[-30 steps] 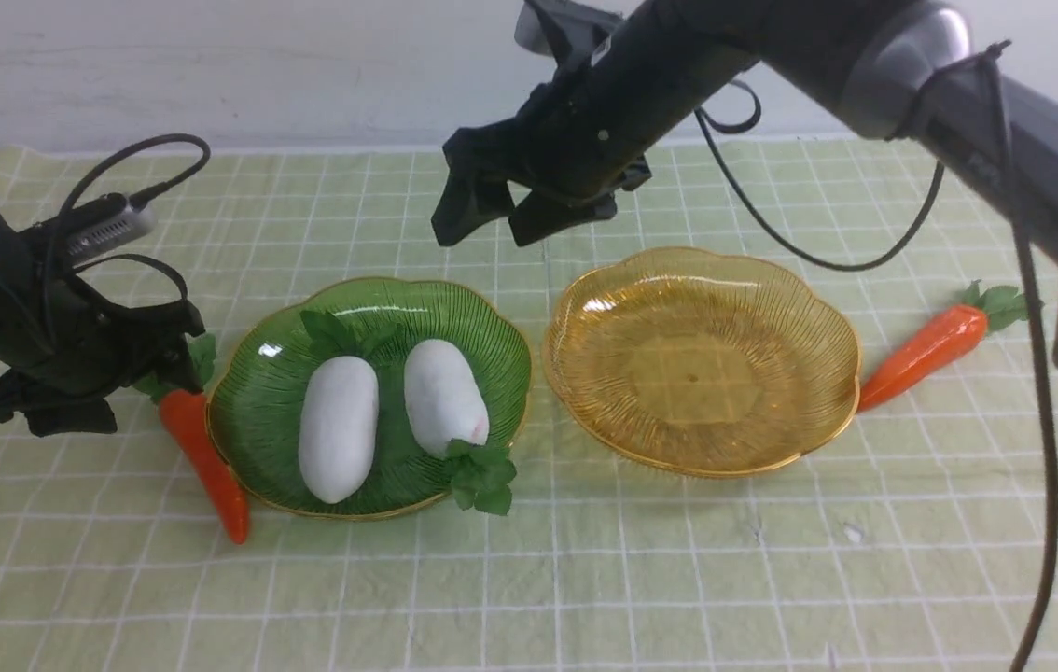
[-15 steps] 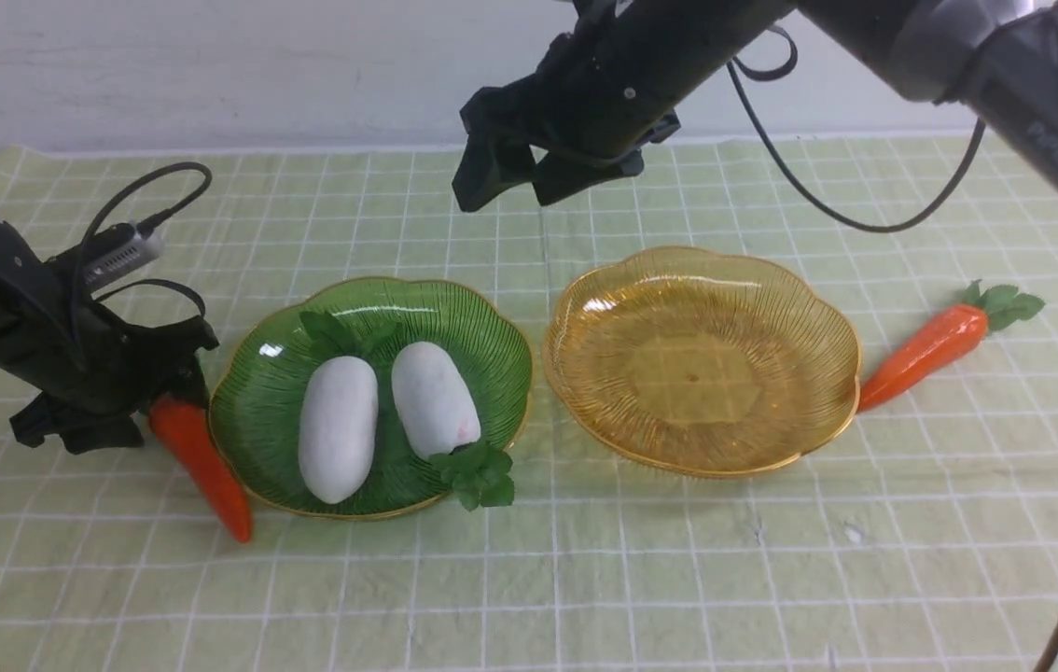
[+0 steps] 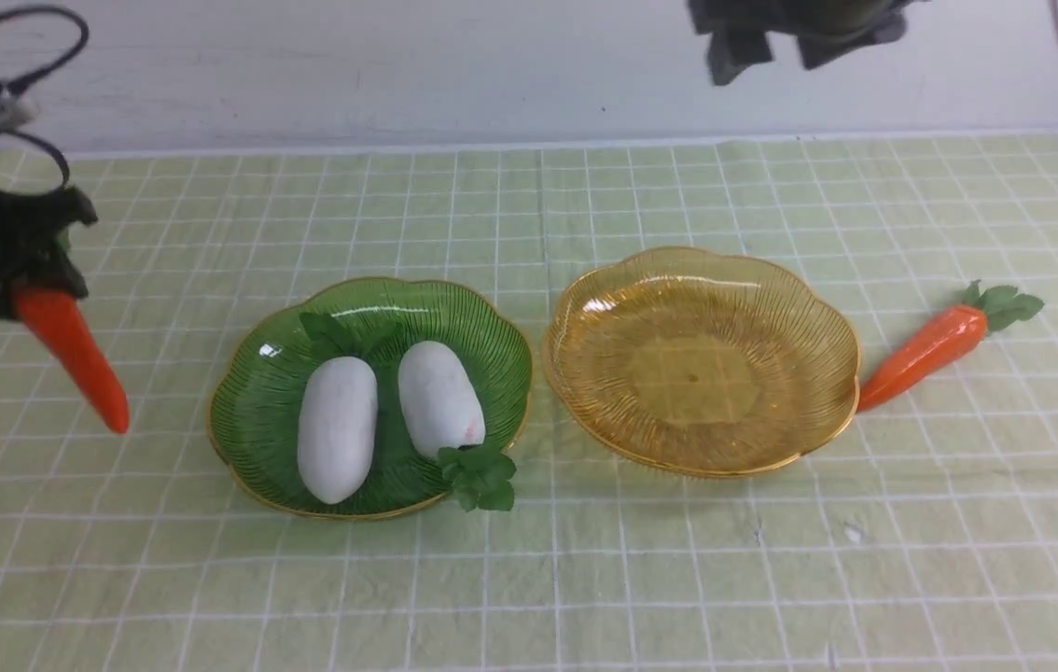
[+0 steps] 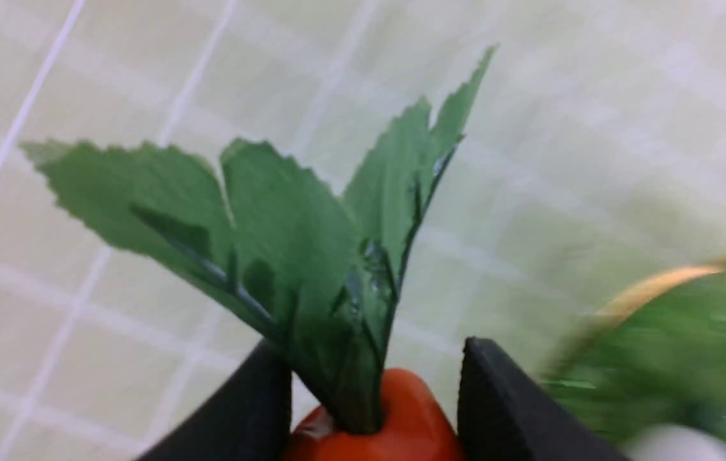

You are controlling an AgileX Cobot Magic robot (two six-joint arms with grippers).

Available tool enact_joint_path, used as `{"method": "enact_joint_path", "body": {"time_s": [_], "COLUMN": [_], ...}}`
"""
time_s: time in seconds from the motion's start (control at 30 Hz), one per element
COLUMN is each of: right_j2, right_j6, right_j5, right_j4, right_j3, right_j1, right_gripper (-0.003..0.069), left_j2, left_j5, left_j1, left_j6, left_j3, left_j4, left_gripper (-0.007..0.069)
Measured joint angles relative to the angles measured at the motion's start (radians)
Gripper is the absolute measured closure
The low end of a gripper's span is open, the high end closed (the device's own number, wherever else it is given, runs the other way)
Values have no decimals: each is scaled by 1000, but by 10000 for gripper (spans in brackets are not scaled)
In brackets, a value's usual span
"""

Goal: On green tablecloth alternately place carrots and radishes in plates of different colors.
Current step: 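Place the carrot on the yellow plate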

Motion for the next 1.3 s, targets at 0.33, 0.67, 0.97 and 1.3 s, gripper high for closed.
{"method": "enact_joint_path", "body": {"time_s": [0.33, 0.67, 0.97, 1.3], "right_j2": [1, 131, 255, 308], "right_j6": [86, 111, 127, 96], "right_j5": [-3, -16, -30, -35], "right_j4": [143, 262, 274, 279], "right_j3": [186, 326, 326, 325], "right_j1": [-305, -381, -381, -381], "right_gripper": [163, 163, 163, 206], "left_j2": [35, 317, 401, 340], "left_j5": [-107, -282, -280, -99], "left_j1": [-414, -679, -682, -635], "left_j6": [327, 345, 345, 350], "left_j3": [-135, -253, -269, -300], "left_j4": [-424, -476, -475, -429], "left_gripper": [324, 324, 103, 209]}}
